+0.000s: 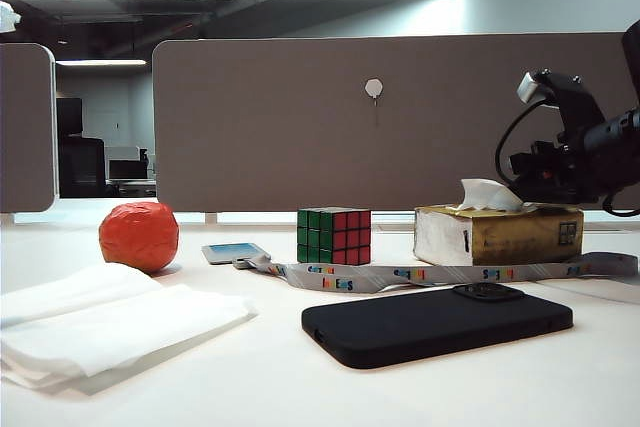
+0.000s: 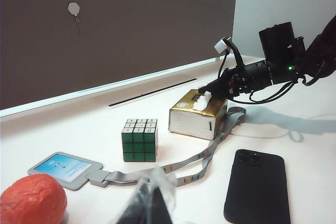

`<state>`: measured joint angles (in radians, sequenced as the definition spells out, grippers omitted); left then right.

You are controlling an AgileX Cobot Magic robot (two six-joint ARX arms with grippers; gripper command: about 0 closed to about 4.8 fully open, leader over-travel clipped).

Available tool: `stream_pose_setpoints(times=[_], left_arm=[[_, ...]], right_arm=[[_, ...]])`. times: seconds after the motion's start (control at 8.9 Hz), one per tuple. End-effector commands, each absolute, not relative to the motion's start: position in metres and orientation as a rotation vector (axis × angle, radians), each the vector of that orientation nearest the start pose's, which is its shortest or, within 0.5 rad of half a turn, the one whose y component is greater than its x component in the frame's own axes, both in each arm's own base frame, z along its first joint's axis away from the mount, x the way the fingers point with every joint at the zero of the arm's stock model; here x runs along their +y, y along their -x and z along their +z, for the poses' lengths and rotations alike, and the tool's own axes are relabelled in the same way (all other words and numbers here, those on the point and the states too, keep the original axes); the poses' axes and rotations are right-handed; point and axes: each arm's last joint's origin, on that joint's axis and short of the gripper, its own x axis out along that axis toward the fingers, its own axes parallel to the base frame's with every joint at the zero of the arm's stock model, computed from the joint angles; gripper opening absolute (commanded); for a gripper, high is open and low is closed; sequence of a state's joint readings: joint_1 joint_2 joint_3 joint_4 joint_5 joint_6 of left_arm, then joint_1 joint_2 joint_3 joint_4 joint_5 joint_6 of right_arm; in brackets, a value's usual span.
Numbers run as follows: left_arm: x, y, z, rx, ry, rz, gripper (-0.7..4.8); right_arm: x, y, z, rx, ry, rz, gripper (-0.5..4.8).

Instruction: Pull out a tissue from the tissue box and use it to cover the ID card on the tabletop.

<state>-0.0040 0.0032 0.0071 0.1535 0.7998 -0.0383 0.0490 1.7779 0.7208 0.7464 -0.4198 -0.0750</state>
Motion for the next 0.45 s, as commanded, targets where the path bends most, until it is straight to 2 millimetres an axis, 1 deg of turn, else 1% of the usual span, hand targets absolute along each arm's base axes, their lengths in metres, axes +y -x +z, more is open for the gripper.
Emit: stream_pose_setpoints(times=[0.11, 0.22, 0.45], left_arm=[[-0.021, -0.087, 0.181, -0.141, -0.03, -0.803, -0.06], [-0.021, -0.087, 0.181, -0.141, -0.03, -0.803, -0.06], [-0.021, -0.087, 0.181, -0.141, -0.03, -0.803, -0.06]], right_arm=[[0.03, -0.337, 0.161, 0.203, 0.023, 0.533, -0.06], [0.031, -0.337, 0.166, 0.16, 0.028, 0.555, -0.06], [0.031, -0.332, 0.192, 0.049, 0.052, 0.552, -0.06]])
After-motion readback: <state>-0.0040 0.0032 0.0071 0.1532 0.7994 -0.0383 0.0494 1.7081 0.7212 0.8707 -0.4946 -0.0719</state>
